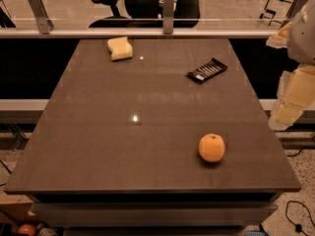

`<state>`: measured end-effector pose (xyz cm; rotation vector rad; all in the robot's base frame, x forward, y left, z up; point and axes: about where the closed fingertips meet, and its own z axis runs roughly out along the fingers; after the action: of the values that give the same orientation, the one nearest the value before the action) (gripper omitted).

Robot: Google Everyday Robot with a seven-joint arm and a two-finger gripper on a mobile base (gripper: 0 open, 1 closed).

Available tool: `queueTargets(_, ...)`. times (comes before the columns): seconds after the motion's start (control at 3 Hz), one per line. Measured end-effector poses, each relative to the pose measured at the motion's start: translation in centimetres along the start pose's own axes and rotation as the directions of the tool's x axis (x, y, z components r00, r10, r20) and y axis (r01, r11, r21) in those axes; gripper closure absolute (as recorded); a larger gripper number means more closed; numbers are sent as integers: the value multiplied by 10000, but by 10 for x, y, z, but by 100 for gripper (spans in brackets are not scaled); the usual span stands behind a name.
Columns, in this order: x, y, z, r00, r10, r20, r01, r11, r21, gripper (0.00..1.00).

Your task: Move rxbar chocolate near sponge

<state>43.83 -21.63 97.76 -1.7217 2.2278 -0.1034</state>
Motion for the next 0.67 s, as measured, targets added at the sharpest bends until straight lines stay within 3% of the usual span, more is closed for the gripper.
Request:
queueTargets(0.33, 0, 0, 0, 10000, 0, 0, 0, 10000, 0, 0)
queueTargets(0.67, 9, -21, -18, 9998, 220, -23, -219, 9983, 535, 0)
